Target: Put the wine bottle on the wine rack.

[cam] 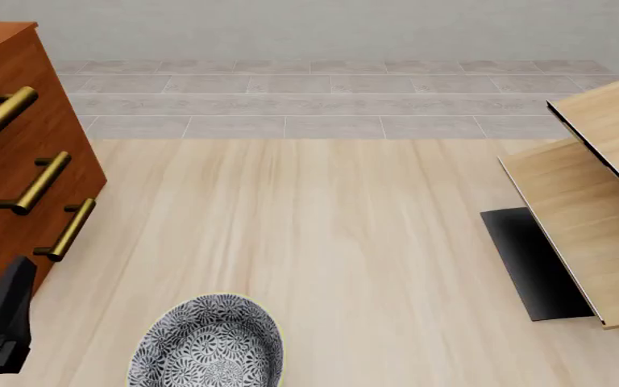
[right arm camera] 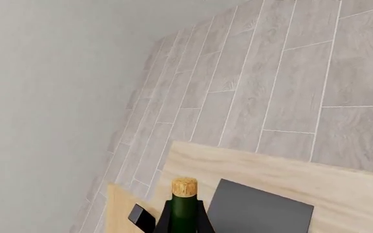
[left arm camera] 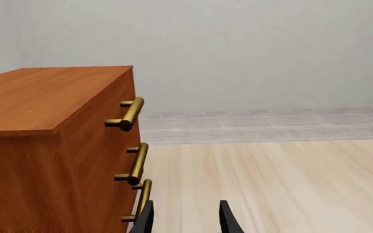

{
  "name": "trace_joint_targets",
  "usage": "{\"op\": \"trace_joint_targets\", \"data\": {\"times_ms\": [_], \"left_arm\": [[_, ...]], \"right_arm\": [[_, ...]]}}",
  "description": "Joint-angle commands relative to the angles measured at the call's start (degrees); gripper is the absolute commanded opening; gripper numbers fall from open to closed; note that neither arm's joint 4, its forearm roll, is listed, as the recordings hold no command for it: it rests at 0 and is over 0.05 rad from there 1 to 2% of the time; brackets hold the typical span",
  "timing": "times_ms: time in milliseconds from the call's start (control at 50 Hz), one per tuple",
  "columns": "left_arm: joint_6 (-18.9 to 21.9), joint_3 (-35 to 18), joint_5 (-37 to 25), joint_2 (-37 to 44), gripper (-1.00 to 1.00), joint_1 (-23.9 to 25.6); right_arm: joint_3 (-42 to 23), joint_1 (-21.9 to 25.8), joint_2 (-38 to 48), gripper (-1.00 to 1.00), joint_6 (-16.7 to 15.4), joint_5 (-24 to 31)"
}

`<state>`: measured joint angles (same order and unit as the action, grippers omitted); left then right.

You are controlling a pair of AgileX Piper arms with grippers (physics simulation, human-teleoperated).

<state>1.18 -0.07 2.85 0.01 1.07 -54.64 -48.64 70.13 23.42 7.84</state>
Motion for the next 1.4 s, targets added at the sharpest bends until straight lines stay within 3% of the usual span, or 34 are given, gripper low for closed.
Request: {"op": "trace_joint_targets", "data": {"times_ms": [20, 420, 440, 1400], "left_arm": [[0.1, 0.0, 0.0, 0.0, 1.0, -0.1], [0.2, 0.0, 0.0, 0.0, 1.0, 0.0], [0.2, 0.0, 0.0, 0.0, 1.0, 0.0], [0.2, -0.7, 0.1, 0.0, 1.0, 0.0]], "right_arm": [[3.1, 0.2, 1.8, -1.0, 2.3, 0.6], [3.9, 0.5, 1.5, -1.0, 3.1, -0.4], [4.0, 0.7, 1.1, 1.0, 3.3, -0.5], [0.0, 2.3, -3.2, 1.0, 5.3, 4.4]]}}
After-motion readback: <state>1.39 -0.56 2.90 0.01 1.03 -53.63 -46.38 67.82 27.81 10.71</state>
